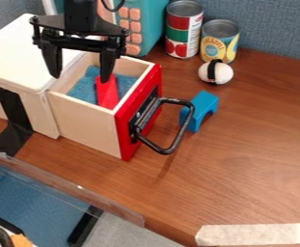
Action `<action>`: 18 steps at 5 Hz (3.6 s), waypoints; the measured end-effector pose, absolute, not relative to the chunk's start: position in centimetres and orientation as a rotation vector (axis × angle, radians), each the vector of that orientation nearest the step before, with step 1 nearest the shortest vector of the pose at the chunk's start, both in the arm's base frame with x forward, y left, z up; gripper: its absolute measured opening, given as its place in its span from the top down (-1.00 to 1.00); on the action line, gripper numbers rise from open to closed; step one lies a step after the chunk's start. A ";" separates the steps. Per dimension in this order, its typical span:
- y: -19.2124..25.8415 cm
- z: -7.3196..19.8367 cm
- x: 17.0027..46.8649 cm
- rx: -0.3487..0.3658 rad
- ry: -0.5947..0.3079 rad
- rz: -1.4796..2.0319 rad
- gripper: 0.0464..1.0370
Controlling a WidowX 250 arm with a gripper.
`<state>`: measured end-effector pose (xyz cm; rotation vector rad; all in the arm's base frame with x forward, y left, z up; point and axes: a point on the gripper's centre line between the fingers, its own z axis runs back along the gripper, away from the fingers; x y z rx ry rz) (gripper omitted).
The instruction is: Take the red object out of the drawer and put it on the right side of the table
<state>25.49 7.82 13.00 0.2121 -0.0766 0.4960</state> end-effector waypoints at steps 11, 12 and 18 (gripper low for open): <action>9.0 8.1 29.0 0.055 -0.224 0.731 -0.93; 8.8 7.9 29.5 0.057 -0.243 0.748 -0.93; 8.5 6.1 29.6 0.068 -0.213 0.759 -0.06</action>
